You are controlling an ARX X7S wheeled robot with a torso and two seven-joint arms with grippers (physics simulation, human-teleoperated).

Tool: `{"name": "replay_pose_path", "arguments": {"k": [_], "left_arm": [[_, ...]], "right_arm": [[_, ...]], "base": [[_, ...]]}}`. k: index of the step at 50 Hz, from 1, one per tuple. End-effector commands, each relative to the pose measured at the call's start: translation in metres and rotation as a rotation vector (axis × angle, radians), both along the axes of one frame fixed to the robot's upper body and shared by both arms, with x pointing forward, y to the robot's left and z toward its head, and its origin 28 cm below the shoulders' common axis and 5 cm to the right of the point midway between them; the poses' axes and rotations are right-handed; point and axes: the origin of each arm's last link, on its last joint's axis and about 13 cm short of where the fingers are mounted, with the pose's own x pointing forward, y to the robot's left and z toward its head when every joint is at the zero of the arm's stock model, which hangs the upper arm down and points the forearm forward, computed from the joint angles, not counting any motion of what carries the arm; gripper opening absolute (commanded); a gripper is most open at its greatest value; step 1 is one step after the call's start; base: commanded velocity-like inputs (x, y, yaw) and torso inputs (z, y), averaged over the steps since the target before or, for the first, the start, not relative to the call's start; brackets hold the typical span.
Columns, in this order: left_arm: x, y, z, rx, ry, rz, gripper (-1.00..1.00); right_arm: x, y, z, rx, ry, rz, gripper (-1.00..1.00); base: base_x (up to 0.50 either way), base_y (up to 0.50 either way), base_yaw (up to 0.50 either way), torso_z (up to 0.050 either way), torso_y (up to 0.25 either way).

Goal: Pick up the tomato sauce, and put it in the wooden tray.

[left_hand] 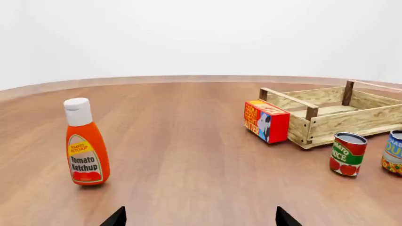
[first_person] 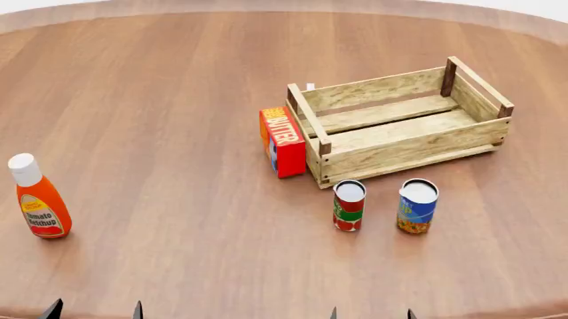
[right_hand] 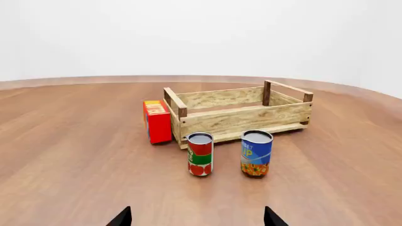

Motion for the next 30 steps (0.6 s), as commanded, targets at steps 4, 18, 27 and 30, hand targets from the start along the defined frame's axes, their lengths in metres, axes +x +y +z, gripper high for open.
{"name": "replay_pose_path", "arguments": {"k": [4,18,27,30], "left_arm": [[0.0000,0.0000,0.0000,0.000,0.000,0.000,1.00],[0.0000,0.0000,0.0000,0.000,0.000,0.000,1.00],[0.0000,0.0000,0.0000,0.000,0.000,0.000,1.00],[0.0000,0.0000,0.0000,0.000,0.000,0.000,1.00]], "right_arm": [[-0.0011,0.0009,-0.0006,-0.006,0.002,0.001,1.00],[0.0008,0.0016,0.0015,-0.015,0.014,-0.005,1.00],[0.0008,0.0029,0.0008,-0.037,0.010,0.003,1.00],[0.0006,0.0032,0.0011,-0.039,0.009,0.008,1.00]], "base": [[0.00,0.00,0.00,0.000,0.000],[0.00,0.00,0.00,0.000,0.000],[0.00,0.00,0.00,0.000,0.000],[0.00,0.00,0.00,0.000,0.000]]}}
